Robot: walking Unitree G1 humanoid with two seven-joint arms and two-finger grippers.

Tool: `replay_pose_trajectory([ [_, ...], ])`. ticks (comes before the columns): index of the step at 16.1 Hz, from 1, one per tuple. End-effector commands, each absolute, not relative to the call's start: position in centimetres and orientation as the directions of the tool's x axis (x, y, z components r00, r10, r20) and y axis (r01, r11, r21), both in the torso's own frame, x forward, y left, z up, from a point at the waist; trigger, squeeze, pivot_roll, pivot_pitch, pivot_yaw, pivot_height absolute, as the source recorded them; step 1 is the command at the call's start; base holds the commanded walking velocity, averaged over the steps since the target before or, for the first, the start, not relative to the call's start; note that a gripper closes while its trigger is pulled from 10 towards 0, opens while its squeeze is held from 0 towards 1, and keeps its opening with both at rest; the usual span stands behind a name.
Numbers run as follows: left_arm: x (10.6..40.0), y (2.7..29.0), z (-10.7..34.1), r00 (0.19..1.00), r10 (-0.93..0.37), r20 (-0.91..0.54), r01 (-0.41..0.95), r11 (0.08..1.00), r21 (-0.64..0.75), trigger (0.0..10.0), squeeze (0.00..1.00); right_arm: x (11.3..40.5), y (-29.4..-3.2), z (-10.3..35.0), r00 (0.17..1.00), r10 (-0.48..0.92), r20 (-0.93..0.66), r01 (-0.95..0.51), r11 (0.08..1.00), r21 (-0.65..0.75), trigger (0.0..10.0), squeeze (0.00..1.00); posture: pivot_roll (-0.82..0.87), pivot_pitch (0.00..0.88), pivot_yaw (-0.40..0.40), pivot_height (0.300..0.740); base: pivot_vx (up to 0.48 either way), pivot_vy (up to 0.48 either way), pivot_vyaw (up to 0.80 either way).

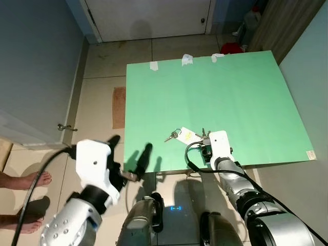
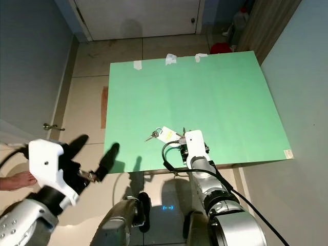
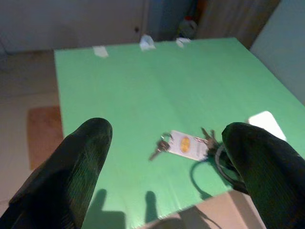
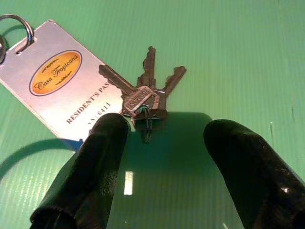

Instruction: Hang keys on a hook

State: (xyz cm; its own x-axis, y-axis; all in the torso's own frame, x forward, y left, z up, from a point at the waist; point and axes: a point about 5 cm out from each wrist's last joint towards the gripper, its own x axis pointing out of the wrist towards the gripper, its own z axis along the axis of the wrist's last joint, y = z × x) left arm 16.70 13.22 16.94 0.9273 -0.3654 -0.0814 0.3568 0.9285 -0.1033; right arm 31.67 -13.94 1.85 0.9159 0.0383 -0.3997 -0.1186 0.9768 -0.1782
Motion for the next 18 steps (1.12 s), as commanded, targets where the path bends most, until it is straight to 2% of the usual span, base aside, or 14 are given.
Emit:
replay_pose_trajectory([
  [1, 16.1, 13.1, 16.7, 0.914, -0.392, -0.105, 0.384, 0.919, -0.091, 10.0, 0.0, 30.9, -14.0, 1.0, 0.901, 0.041, -0.433, -0.118, 0.981, -0.153, 0.0, 0.0, 0.22, 0.315, 0.09, 0.72, 0.0, 0.0, 0.0],
  [6, 15.1, 13.2, 16.6, 0.907, -0.405, -0.115, 0.402, 0.914, -0.048, 10.0, 0.0, 31.1, -14.1, 1.1, 0.9, 0.058, -0.432, -0.133, 0.98, -0.145, 0.0, 0.0, 0.23, 0.323, 0.08, 0.72, 0.0, 0.0, 0.0],
  [9, 14.1, 13.9, 15.8, 0.885, -0.426, -0.186, 0.436, 0.9, 0.014, 10.0, 0.0, 31.2, -14.0, 1.3, 0.9, 0.07, -0.429, -0.144, 0.979, -0.143, 0.0, 0.0, 0.24, 0.327, 0.077, 0.72, 0.0, 0.0, 0.0],
  [18, 13.5, 14.2, 15.6, 0.881, -0.432, -0.194, 0.439, 0.899, -0.008, 10.0, 0.0, 31.0, -13.9, 1.1, 0.902, 0.081, -0.424, -0.149, 0.98, -0.129, 0.0, 0.0, 0.24, 0.316, 0.084, 0.72, 0.0, 0.0, 0.0],
])
